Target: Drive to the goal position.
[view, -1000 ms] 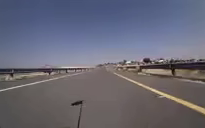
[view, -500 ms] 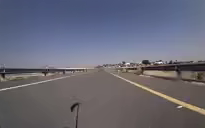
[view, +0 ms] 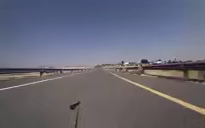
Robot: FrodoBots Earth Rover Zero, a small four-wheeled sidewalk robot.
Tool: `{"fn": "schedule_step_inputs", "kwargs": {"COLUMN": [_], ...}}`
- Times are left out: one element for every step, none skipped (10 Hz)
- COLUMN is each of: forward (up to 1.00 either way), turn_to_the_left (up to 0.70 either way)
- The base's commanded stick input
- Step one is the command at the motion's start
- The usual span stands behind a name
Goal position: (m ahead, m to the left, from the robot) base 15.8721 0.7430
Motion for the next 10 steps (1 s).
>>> {"fn": "schedule_step_inputs", "kwargs": {"forward": [1.00,1.00,1.00,1.00,1.00,1.00,1.00,1.00,1.00,1.00], "turn_to_the_left": [0.00,0.00,0.00,0.00,0.00,0.00,0.00,0.00,0.00,0.00]}}
